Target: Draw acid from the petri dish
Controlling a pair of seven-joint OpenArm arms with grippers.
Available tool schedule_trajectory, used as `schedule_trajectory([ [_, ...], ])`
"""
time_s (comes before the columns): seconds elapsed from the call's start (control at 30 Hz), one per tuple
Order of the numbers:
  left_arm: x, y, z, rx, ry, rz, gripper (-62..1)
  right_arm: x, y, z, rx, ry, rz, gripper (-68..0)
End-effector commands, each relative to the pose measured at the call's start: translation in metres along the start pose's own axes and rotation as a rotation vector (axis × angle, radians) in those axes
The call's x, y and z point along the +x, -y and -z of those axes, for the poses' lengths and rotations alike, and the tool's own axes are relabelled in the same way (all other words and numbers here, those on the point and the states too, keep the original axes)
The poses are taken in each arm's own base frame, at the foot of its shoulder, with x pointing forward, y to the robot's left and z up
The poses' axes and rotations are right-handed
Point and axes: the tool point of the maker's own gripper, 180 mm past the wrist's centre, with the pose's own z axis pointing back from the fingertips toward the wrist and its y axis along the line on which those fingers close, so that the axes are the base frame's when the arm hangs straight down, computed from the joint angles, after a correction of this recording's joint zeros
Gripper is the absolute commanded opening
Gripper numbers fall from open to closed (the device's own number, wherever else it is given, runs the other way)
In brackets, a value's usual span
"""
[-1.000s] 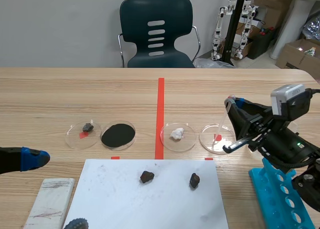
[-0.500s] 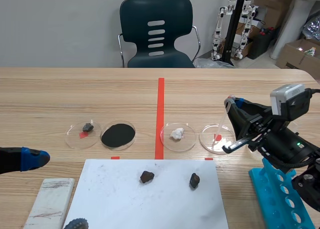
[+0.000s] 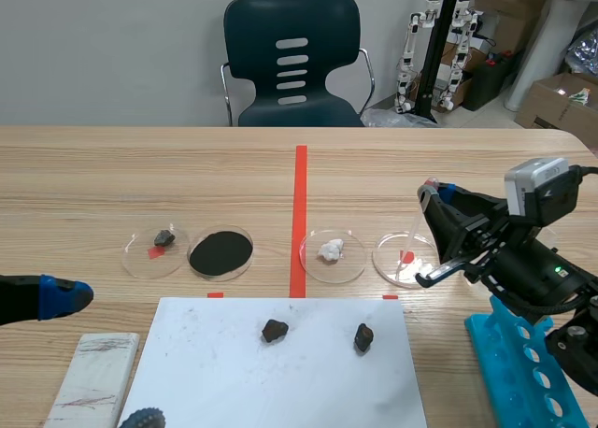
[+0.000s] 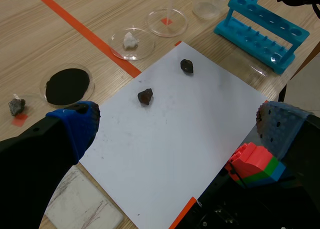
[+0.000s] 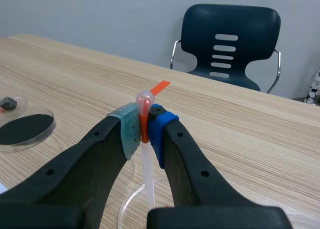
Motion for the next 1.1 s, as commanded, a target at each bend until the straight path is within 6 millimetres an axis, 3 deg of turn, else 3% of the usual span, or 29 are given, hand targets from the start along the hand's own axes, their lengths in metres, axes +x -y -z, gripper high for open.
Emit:
schedule_trajectory([
  [0.0, 0.0059, -0.0003, 0.0000, 0.003, 0.026, -0.005, 1.4, 0.0067, 0.0047, 0.0030, 0.004, 0.018, -0.013, -60.3],
  [1.07, 0.0059, -0.0003, 0.0000, 0.003, 0.026, -0.005, 1.4, 0.0080, 0.0048, 0.0029, 0.004, 0.025, -0.013, -61.1],
])
